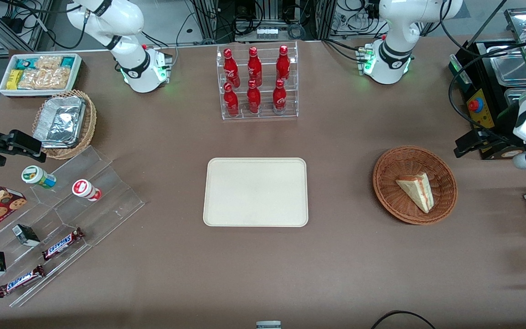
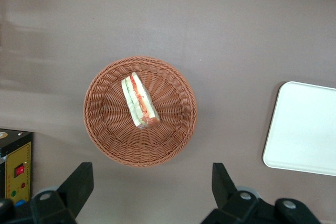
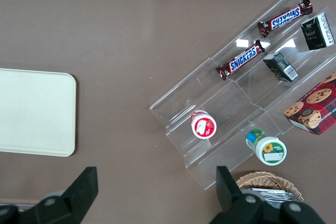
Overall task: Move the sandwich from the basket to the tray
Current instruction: 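Move the left gripper over the wicker basket toward the wrapped sandwich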
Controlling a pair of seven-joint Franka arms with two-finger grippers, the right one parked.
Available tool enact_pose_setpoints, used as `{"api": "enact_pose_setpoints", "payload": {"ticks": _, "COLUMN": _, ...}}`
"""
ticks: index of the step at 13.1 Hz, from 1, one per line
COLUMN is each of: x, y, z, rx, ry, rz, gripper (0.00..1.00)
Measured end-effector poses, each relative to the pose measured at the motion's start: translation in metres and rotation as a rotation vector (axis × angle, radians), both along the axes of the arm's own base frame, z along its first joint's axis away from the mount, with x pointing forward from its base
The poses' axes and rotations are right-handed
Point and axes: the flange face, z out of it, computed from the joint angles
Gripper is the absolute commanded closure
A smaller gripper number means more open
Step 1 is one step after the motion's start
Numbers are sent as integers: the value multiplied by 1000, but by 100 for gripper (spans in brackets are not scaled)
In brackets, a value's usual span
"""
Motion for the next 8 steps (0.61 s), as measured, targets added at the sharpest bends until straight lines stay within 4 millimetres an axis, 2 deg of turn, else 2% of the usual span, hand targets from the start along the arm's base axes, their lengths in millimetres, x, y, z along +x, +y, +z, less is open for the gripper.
{"api": "enact_pose_setpoints", "payload": {"ticks": 4, "x": 3, "y": 1, "z": -12, "rx": 4, "ry": 27, "rz": 41, "gripper": 0}}
{"api": "enact_pose_setpoints", "payload": {"ticks": 8, "x": 29, "y": 5, "z": -69, "rx": 91, "ry": 63, "rz": 259, "gripper": 0}}
